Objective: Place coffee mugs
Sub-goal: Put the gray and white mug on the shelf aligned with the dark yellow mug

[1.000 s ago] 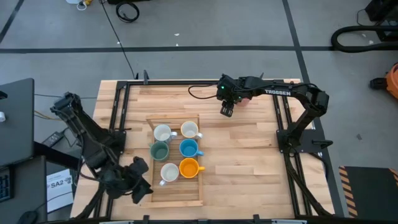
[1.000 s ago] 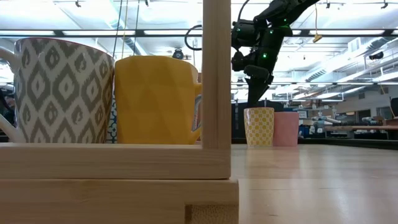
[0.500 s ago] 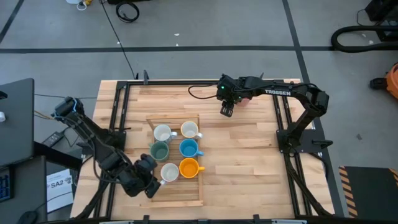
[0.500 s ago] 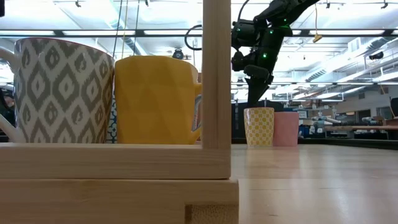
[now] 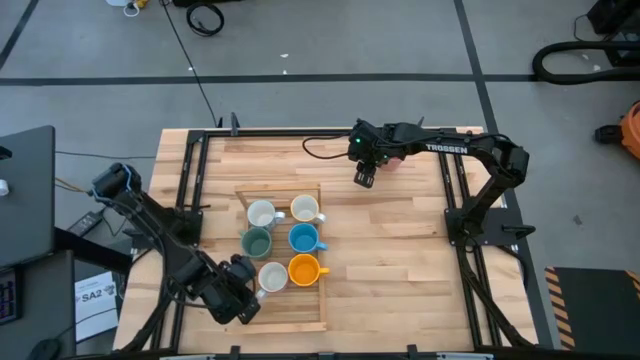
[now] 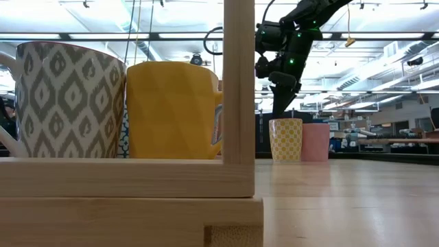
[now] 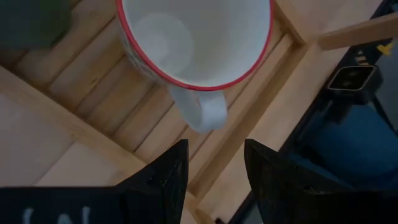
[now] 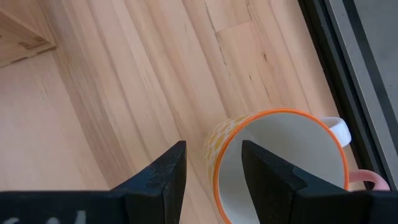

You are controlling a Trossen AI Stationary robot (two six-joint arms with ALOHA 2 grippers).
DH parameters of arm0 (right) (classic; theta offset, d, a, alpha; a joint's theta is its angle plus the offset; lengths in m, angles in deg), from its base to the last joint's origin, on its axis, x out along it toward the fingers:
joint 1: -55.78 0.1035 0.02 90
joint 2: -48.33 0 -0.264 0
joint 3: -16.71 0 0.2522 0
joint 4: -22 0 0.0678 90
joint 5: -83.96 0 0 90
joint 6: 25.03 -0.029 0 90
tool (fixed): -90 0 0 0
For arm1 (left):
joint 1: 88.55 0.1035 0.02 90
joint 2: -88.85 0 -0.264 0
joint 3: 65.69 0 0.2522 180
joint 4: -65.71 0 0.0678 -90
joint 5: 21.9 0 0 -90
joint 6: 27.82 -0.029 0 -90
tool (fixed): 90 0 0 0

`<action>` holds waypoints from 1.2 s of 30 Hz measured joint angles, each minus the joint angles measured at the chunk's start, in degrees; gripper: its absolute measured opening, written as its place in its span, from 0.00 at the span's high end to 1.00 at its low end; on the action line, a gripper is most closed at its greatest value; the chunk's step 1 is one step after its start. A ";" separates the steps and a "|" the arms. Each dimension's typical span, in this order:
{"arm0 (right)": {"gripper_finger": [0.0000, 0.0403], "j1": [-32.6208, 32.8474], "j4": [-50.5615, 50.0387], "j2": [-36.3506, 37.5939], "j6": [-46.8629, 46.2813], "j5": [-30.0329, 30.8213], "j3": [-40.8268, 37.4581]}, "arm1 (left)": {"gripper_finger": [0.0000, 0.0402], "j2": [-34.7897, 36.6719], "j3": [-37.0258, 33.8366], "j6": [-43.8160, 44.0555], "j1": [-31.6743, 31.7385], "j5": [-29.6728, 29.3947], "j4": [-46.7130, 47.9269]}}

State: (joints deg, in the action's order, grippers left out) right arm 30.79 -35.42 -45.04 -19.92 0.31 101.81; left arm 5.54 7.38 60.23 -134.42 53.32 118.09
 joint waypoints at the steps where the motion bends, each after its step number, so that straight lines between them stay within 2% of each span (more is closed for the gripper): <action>1: 0.60 0.00 -0.02 -0.02 0.00 0.00 0.00 | 0.60 -0.38 0.00 -0.13 0.00 0.00 -0.03; 28: 0.60 0.00 -0.02 0.00 0.00 -0.02 0.00 | 0.60 -1.14 0.00 -1.31 0.44 -3.43 -0.11; 36: 0.60 0.02 0.05 0.00 0.00 -0.01 0.00 | 0.60 -5.31 -0.07 -2.89 1.35 -1.90 -2.06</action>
State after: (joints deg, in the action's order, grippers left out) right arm 30.81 -35.37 -45.04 -19.92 0.30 101.81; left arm 0.23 7.31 57.34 -133.07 51.42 116.03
